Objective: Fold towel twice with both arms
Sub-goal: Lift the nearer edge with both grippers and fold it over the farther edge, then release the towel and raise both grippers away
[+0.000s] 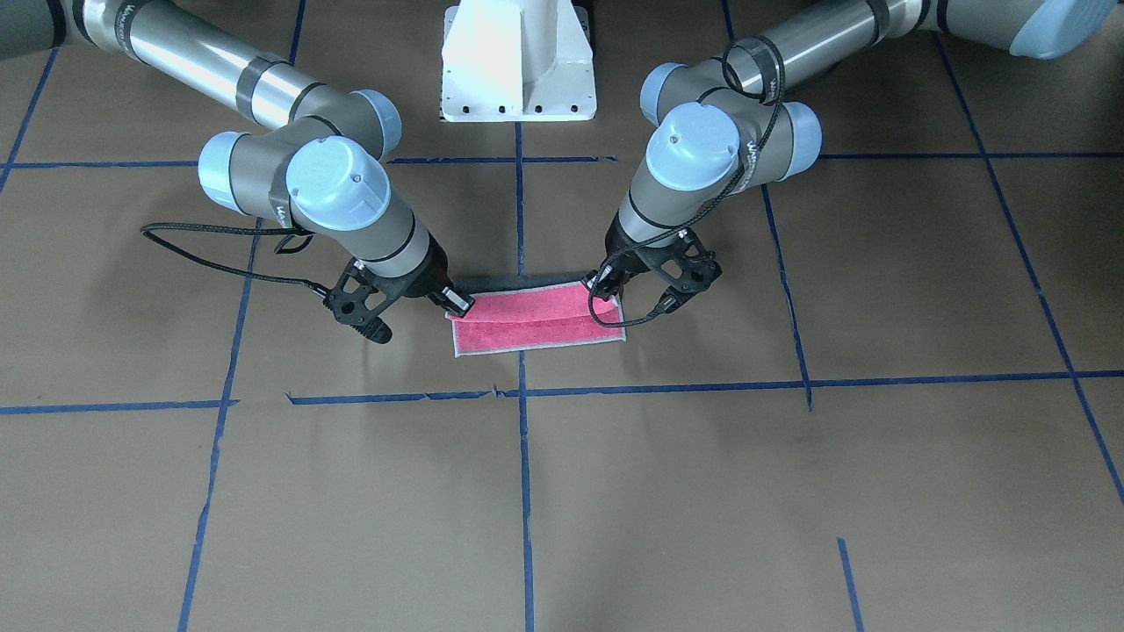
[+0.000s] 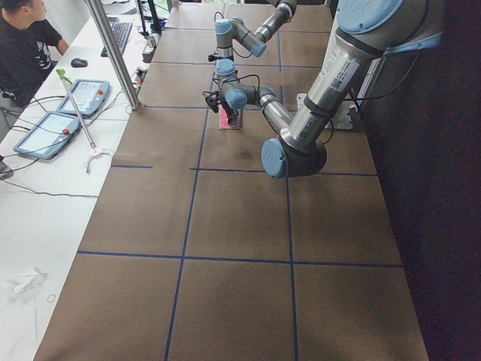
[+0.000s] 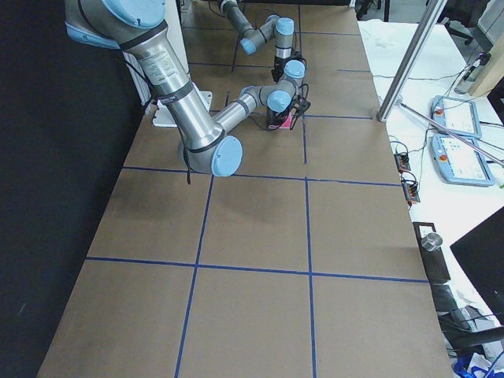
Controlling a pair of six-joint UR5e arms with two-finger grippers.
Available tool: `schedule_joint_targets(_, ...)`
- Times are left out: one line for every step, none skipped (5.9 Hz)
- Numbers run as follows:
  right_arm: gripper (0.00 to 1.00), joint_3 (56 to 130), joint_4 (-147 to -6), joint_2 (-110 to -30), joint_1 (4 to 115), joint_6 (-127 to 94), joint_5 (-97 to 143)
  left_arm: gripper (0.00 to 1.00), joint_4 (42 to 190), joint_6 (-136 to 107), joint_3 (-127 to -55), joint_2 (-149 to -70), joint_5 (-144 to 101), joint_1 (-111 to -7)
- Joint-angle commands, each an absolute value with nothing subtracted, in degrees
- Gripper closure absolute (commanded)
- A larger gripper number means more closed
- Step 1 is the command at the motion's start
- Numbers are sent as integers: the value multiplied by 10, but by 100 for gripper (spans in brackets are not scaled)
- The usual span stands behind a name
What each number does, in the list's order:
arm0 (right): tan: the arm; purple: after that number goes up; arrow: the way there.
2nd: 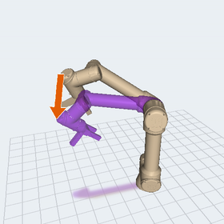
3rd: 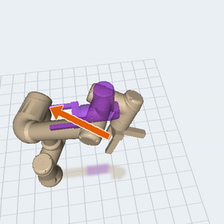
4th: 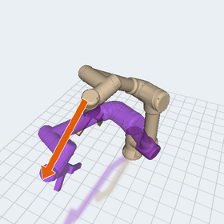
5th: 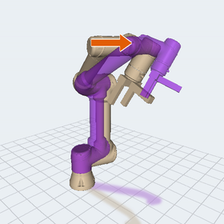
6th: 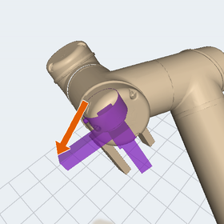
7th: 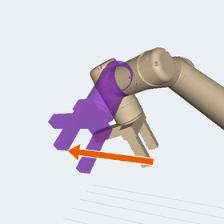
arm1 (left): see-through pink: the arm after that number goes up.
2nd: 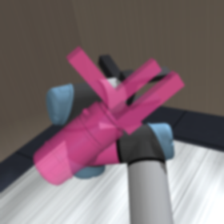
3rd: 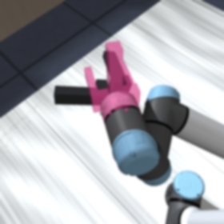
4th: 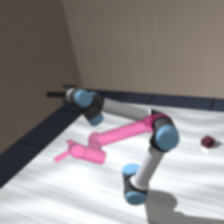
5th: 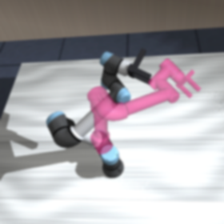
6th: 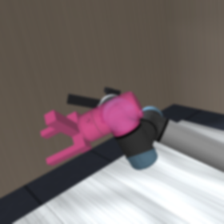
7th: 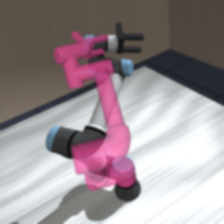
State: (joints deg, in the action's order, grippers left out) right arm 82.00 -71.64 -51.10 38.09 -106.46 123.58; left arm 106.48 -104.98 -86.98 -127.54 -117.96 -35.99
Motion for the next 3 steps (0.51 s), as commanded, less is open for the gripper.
schedule_joint_targets(1,795,-658,-515,385,-1049,1214,0,1083,-1049,-869,-1274,-1175,-364)
schedule_joint_targets(0,795,-645,-514,392,-1017,1186,0,1085,-1046,-870,-1273,-1176,-376)
schedule_joint_targets(0,796,-648,-515,433,-998,1193,0,1105,-1038,-870,-1271,-1177,-396)
